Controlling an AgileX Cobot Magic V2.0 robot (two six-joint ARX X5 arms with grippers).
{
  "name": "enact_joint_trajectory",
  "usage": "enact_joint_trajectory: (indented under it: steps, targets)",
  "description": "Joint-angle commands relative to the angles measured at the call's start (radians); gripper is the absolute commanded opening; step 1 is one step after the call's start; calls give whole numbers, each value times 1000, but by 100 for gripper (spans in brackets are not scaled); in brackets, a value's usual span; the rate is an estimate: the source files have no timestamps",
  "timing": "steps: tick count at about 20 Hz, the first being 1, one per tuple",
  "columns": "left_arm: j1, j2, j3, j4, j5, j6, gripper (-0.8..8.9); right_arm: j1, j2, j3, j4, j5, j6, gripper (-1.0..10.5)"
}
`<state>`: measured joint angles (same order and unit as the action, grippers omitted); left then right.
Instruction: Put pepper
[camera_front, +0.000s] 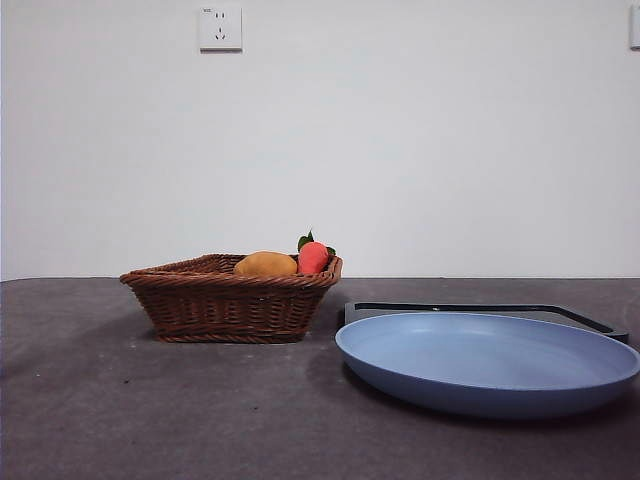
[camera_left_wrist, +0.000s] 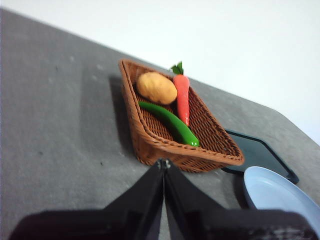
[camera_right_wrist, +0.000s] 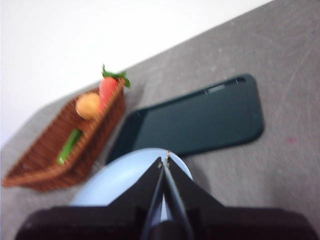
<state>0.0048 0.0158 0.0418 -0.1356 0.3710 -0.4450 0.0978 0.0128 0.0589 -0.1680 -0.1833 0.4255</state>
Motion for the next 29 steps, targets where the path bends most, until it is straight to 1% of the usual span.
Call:
enact_joint_trajectory:
  steps: [1,5,7,10,13,15,20,23,26,27,29]
  targets:
    - [3,-3,66,-26,2,-24,7,2,17,70,15,-2,33,5]
    - [3,18,159,-96,3,-22,7,2,93,165,4,-8,29,5]
    - [3,54,210,-132,5,-16,7,2,145,216,-7,-43,19,5]
    - [3,134,291,-179,32,44,7,2,233,316,-76,-74,-24,5]
    - [3,227,381,-243,82,123,7,2,333,431,-188,-108,-110,5]
    - [3,298,449,-299,116,183,7,3,405,519,-292,-135,-183,5]
    - [3,456,605,-457,207,326,7,3,564,731,-578,-135,-380,5]
    - [2,533,691,-575,239,410,6,3,638,845,-745,-132,-477,5]
    - [1,598,769,-689,238,494,6,2,695,937,-887,-119,-555,5]
    - [1,619,790,-713,236,507,6,3,710,958,-916,-111,-570,6]
    - [1,636,800,-711,236,510,8,2,717,964,-918,-100,-572,7]
